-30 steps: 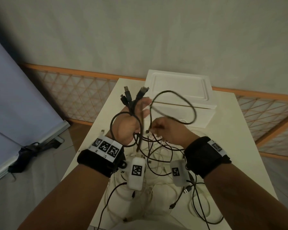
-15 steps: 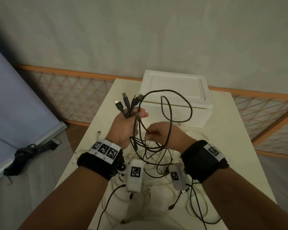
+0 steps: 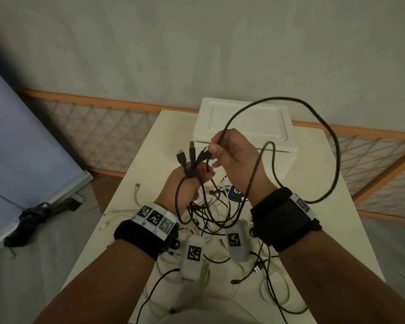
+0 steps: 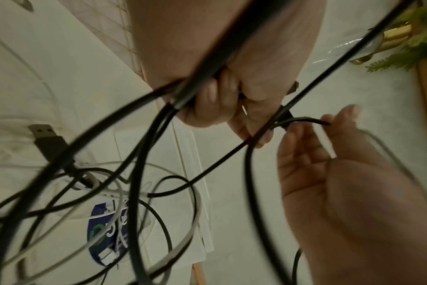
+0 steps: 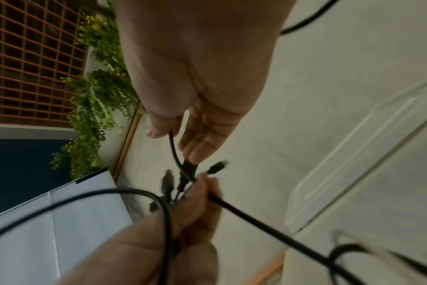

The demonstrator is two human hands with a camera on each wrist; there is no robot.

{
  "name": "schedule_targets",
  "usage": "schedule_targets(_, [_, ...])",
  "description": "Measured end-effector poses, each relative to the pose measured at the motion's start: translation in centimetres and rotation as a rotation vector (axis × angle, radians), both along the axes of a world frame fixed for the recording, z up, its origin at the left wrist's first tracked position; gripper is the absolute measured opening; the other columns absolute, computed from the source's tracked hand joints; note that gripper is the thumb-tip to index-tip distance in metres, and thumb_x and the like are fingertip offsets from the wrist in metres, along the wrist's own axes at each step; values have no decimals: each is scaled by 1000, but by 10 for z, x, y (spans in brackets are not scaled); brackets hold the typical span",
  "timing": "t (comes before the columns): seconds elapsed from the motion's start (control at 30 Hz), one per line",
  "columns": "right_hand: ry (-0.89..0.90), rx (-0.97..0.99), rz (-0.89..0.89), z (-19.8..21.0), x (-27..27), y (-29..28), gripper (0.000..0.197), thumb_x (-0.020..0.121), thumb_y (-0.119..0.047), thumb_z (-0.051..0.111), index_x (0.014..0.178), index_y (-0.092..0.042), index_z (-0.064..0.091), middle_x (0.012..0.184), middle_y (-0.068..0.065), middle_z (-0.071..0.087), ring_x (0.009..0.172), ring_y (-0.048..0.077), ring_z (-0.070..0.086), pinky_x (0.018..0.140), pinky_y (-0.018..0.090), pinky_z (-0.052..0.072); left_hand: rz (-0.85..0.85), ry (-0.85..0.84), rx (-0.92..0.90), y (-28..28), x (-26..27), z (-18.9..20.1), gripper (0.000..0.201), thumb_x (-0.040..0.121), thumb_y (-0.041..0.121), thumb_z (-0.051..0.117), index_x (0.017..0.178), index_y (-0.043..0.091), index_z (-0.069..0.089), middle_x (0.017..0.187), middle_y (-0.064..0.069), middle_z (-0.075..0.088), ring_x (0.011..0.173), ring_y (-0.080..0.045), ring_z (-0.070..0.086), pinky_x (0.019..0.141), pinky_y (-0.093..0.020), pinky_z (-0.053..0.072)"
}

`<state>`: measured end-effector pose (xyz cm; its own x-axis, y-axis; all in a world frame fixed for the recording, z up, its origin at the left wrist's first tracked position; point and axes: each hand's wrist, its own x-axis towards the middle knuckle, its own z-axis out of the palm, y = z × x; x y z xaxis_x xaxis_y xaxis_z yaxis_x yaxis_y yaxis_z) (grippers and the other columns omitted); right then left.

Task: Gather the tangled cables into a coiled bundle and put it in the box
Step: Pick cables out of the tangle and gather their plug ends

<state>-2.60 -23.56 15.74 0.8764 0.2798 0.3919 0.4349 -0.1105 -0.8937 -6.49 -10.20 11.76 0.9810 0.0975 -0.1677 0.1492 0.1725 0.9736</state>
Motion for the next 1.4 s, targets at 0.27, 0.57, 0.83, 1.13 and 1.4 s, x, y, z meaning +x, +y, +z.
schedule_targets(0.27, [-82,-870,203,-85,-3,-18,11,87,-18,61,93,-11,66,88,1,66,84,17,61,77,29,47,161,-68,-206,16,6,27,14,91,3,57,86,14,64,72,4,69,36,-1,35,38,-17,18])
schedule_targets(0.57, [-94,-558,175,-74,0,-9,9,86,-21,62,93,-24,58,84,-9,62,73,9,59,67,19,48,91,-95,-337,15,1,26,8,90,9,55,90,14,62,77,6,67,33,-1,30,32,-14,24])
schedule_targets(0.83, [147,-849,176,-84,0,-20,15,100,-29,36,93,-21,46,85,3,52,79,28,53,71,33,43,113,-74,-271,30,1,22,13,91,4,56,85,14,63,77,3,70,33,-1,29,34,-14,20])
schedule_targets(1.13, [195,-471,94,-58,-7,-17,9,98,-19,44,94,-15,51,86,-1,66,82,18,69,65,28,53,18,-24,-119,43,-4,10,9,82,17,65,77,22,71,86,-5,66,35,-3,23,38,-19,16])
schedule_targets(1.4, [45,-481,33,-41,-8,1,17,96,-19,49,87,-9,59,71,-10,58,69,-6,54,66,12,41,-118,61,362,6,-11,-17,22,89,11,61,71,22,57,39,13,50,39,0,42,45,-17,31])
